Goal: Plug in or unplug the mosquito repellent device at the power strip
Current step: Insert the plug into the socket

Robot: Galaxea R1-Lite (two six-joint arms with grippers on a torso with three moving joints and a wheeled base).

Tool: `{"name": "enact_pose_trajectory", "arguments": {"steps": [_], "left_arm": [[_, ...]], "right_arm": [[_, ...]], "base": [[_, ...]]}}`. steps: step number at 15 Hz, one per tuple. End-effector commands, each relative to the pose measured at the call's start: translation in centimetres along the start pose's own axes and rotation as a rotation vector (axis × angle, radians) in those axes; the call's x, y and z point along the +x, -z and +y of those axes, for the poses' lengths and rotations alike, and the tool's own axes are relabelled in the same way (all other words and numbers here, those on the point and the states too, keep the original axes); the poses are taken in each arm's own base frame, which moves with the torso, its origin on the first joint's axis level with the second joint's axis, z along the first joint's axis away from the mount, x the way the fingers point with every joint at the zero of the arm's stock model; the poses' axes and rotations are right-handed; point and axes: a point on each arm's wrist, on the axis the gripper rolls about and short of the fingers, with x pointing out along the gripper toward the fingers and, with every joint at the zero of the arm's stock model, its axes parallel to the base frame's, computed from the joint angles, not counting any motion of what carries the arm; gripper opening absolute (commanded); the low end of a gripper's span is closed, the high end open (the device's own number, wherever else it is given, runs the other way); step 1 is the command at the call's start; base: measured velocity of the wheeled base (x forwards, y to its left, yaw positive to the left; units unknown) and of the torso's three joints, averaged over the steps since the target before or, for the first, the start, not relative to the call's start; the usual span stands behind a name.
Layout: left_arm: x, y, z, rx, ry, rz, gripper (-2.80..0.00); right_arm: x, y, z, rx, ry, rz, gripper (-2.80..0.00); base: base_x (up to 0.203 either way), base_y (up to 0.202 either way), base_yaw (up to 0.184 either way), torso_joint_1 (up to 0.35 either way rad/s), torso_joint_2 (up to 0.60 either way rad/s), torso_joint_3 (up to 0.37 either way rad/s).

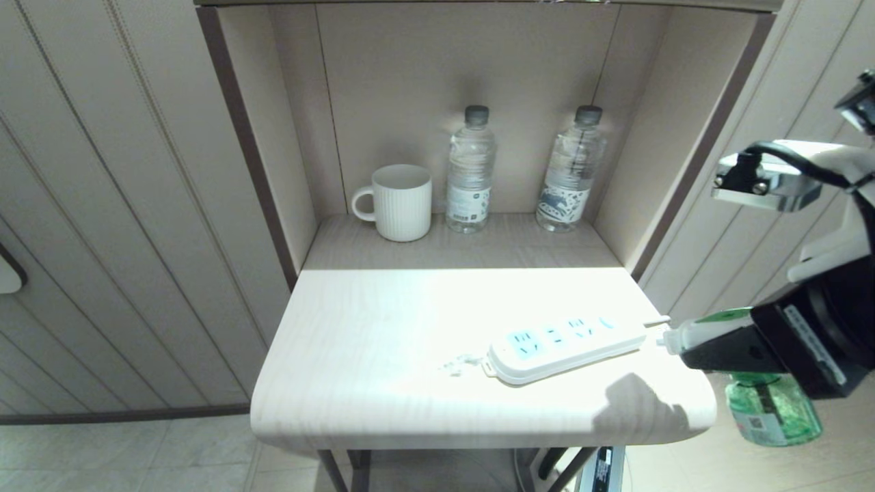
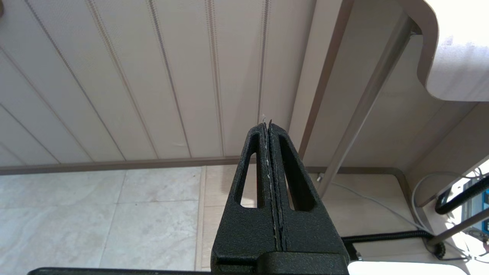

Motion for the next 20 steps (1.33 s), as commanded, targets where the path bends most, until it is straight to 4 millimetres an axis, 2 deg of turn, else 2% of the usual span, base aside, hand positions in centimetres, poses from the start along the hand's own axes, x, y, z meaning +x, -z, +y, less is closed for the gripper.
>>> {"name": "enact_pose_trajectory", "arguments": {"steps": [1, 5, 20], "left_arm": [[0.0, 0.0, 0.0, 0.000, -0.001, 0.001, -2.80], [0.0, 0.0, 0.0, 0.000, 0.000, 0.000, -2.80], [0.0, 0.0, 0.0, 0.000, -0.001, 0.000, -2.80]], "right_arm": [[0.2, 0.3, 0.0, 0.003, -0.041, 0.046, -2.80], [0.8, 1.2, 0.1, -0.030, -0.034, 0.139, -2.80], [0.3, 2.5, 0.6, -0.062, -0.071, 0.153, -2.80]], "base": [[0.000, 0.000, 0.000, 0.000, 0.00, 0.000], [0.000, 0.000, 0.000, 0.000, 0.00, 0.000], [0.000, 0.000, 0.000, 0.000, 0.00, 0.000]]}}
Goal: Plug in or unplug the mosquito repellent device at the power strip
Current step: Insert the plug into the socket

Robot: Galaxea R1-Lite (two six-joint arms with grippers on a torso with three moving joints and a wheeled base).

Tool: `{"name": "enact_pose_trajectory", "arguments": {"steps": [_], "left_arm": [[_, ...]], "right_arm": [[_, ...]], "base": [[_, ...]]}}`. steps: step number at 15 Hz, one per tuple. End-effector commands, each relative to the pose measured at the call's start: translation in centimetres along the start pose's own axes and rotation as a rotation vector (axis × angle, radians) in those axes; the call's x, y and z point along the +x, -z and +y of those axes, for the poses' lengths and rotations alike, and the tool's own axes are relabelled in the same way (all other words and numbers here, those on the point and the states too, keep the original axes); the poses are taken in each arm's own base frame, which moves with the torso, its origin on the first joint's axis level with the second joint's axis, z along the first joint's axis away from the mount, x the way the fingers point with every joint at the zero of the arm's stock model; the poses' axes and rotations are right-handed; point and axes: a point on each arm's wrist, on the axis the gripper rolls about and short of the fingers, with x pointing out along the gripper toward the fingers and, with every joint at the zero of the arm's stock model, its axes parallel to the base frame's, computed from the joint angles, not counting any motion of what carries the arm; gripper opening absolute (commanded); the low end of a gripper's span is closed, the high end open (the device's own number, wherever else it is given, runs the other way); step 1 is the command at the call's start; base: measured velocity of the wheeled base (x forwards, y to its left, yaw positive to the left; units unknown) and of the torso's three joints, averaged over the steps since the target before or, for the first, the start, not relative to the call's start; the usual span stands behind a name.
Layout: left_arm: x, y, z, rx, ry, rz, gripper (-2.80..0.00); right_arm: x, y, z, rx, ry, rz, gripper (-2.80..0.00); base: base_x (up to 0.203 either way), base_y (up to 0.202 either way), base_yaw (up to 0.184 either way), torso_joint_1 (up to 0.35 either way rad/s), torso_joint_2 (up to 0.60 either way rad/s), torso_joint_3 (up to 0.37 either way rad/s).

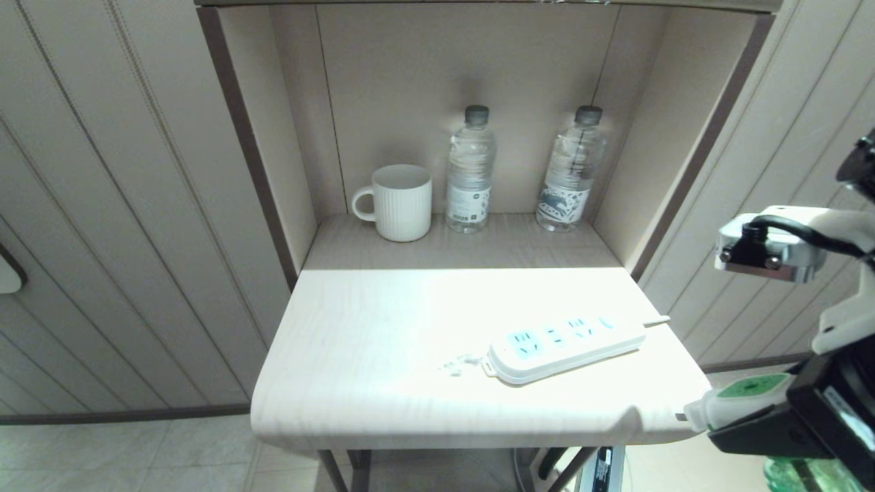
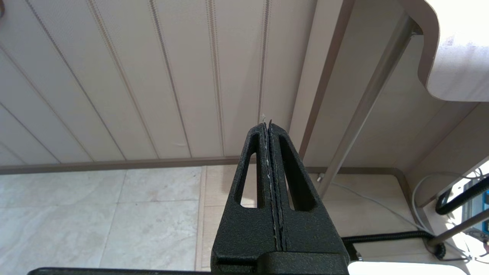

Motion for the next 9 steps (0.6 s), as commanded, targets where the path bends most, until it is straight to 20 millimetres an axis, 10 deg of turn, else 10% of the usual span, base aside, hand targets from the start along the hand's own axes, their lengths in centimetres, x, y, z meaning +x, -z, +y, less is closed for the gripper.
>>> {"name": "enact_pose_trajectory", "arguments": {"steps": [1, 9], "left_arm": [[0.00, 0.00, 0.00, 0.000, 0.000, 0.000, -2.80], [0.00, 0.00, 0.00, 0.000, -0.001, 0.001, -2.80]], "right_arm": [[0.06, 0.23, -0.05, 0.000, 0.003, 0.009, -2.80], [0.38, 0.17, 0.00, -0.003, 0.021, -0.003, -2.80]], "base": [[0.000, 0.000, 0.000, 0.000, 0.00, 0.000], [0.000, 0.000, 0.000, 0.120, -0.30, -0.174]]}}
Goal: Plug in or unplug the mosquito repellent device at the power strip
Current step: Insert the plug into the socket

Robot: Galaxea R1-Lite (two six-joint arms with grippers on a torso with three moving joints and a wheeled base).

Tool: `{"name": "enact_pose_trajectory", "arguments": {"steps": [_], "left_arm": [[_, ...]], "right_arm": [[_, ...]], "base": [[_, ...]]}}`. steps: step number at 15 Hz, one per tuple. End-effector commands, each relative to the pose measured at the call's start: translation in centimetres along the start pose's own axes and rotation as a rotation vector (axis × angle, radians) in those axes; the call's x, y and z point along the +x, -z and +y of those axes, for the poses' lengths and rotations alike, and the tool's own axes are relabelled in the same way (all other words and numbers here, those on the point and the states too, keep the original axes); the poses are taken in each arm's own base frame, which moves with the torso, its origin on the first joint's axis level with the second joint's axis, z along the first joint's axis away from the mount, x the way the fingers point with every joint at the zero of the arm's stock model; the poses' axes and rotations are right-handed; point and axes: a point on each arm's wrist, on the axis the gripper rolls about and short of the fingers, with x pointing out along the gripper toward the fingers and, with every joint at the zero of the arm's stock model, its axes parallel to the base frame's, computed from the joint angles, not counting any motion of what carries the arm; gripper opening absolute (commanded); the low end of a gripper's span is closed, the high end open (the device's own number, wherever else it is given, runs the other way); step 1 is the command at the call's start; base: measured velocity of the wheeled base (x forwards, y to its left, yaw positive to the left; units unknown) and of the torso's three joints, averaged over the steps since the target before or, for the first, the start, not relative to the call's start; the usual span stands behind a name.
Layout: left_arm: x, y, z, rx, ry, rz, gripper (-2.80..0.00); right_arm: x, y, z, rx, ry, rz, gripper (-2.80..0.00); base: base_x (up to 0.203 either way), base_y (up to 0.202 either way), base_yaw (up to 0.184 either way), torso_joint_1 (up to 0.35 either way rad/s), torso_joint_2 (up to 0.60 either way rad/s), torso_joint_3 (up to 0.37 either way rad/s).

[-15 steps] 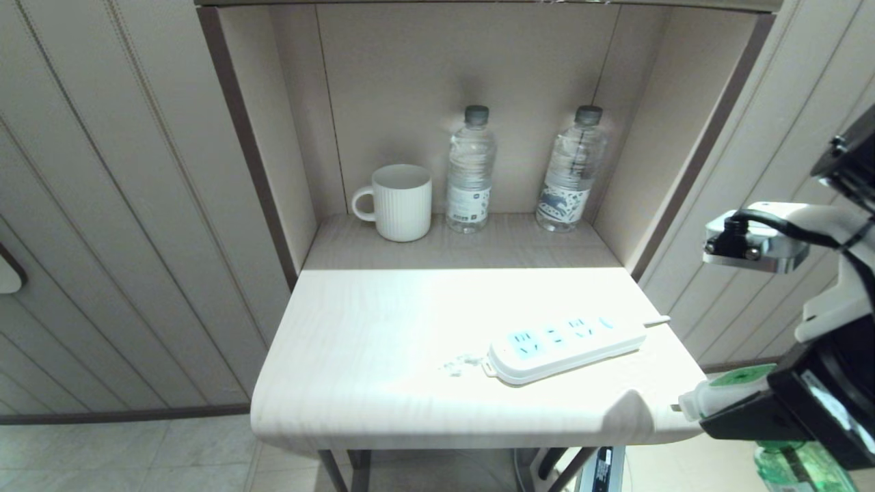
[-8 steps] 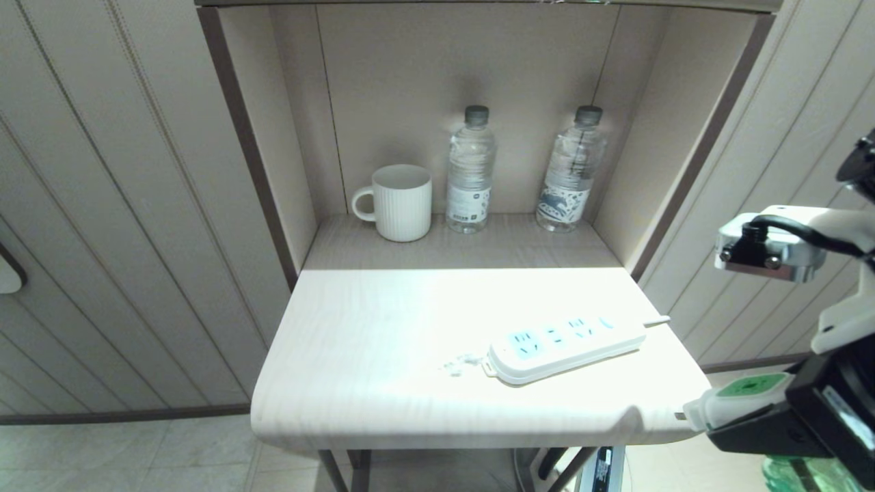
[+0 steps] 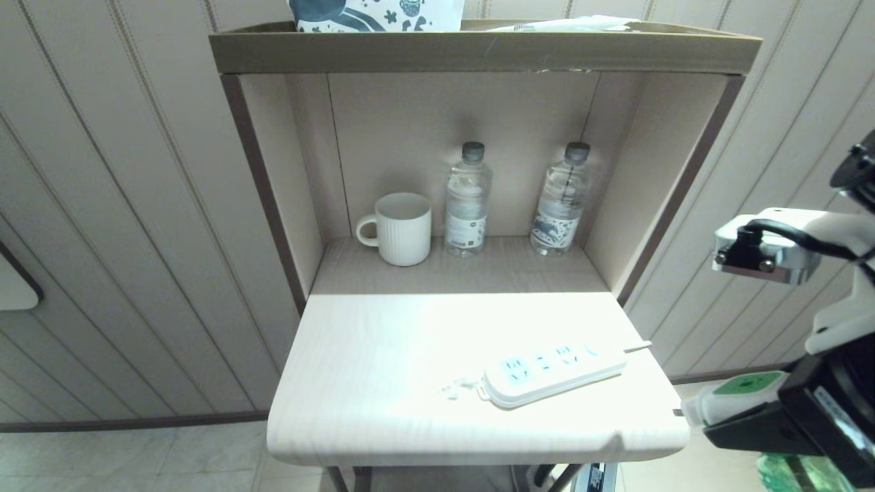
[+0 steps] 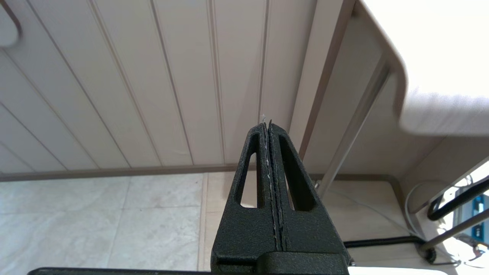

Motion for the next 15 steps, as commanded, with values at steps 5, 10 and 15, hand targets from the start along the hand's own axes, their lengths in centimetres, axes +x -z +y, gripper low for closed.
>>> {"name": "enact_pose_trajectory", "arguments": {"steps": [5, 10, 15], "left_arm": [[0.0, 0.0, 0.0, 0.000, -0.001, 0.001, -2.80], [0.0, 0.0, 0.0, 0.000, 0.000, 0.002, -2.80], [0.0, 0.0, 0.0, 0.000, 0.000, 0.001, -2.80]], "right_arm": [[0.6, -0.4, 0.1, -0.001, 0.008, 0.022, -2.80], [1.0, -0.7, 0.1, 0.005, 0.014, 0.035, -2.80], [1.3, -0.8, 0.1, 0.005, 0.016, 0.046, -2.80]], "base": [[0.000, 0.000, 0.000, 0.219, -0.50, -0.282], [0.000, 0.000, 0.000, 0.240, -0.53, -0.292], [0.000, 0.000, 0.000, 0.264, -0.57, -0.308]]}}
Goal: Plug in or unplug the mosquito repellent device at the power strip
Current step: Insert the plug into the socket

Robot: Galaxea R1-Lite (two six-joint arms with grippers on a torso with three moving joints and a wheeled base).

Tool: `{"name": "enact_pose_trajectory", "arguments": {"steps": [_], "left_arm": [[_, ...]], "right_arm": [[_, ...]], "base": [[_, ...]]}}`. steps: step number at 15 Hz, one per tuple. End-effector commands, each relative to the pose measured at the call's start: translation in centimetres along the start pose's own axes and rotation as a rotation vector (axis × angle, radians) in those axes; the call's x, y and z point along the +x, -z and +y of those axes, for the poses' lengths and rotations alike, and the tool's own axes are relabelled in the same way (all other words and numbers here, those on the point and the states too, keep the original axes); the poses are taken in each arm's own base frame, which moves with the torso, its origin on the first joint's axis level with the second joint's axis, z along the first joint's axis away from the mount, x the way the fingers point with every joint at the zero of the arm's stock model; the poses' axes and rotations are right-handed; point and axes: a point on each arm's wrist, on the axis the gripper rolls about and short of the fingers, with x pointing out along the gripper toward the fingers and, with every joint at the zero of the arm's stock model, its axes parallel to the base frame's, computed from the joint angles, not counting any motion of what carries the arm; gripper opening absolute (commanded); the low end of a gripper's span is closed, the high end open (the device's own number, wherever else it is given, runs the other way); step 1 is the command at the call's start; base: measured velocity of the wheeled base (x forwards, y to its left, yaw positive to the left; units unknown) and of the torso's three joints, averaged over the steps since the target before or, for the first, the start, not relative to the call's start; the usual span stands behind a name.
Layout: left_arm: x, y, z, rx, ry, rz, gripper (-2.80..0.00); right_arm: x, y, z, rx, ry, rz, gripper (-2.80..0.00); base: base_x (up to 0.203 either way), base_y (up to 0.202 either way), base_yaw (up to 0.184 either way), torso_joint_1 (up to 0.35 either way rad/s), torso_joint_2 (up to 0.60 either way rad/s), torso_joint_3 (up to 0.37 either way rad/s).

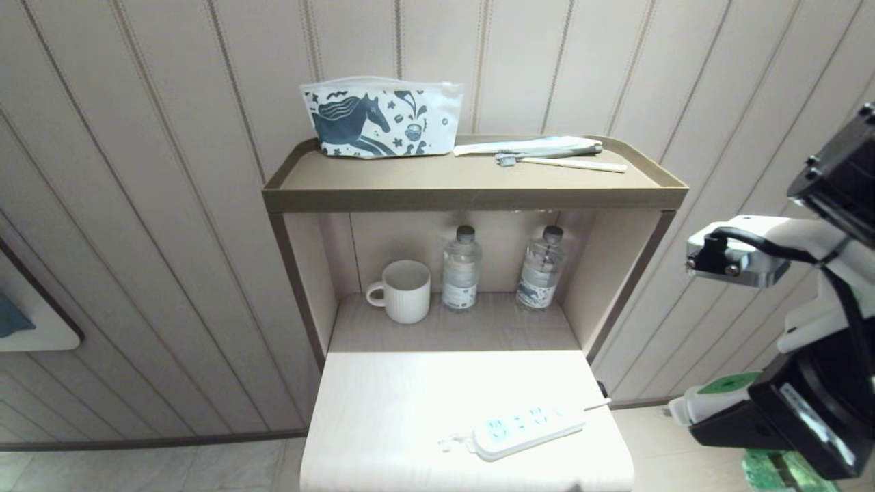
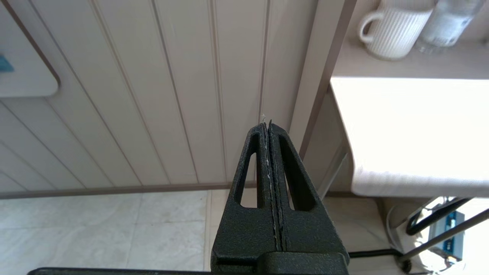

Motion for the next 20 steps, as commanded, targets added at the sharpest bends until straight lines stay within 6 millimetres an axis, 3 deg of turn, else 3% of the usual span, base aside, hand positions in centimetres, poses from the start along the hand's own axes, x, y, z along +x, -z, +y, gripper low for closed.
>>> {"name": "enact_pose_trajectory", "arguments": {"steps": [1, 5, 7, 17, 20], "left_arm": [[0.0, 0.0, 0.0, 0.000, 0.000, 0.000, -2.80], [0.0, 0.0, 0.0, 0.000, 0.000, 0.000, -2.80], [0.0, 0.0, 0.0, 0.000, -0.001, 0.001, -2.80], [0.0, 0.0, 0.0, 0.000, 0.000, 0.000, -2.80], [0.0, 0.0, 0.0, 0.000, 0.000, 0.000, -2.80]], "right_arm": [[0.2, 0.0, 0.0, -0.001, 0.003, 0.015, -2.80], [0.5, -0.1, 0.1, -0.005, 0.004, 0.027, -2.80], [1.8, -0.1, 0.3, -0.036, 0.012, 0.078, -2.80], [14.6, -5.7, 0.7, -0.074, 0.073, 0.312, -2.80], [17.9, -7.2, -0.7, -0.079, 0.078, 0.334, -2.80]], "base": [[0.000, 0.000, 0.000, 0.283, -0.61, -0.320], [0.000, 0.000, 0.000, 0.250, -0.51, -0.270], [0.000, 0.000, 0.000, 0.093, -0.21, -0.098], [0.000, 0.000, 0.000, 0.004, -0.01, -0.004], [0.000, 0.000, 0.000, 0.000, 0.00, 0.000]]}}
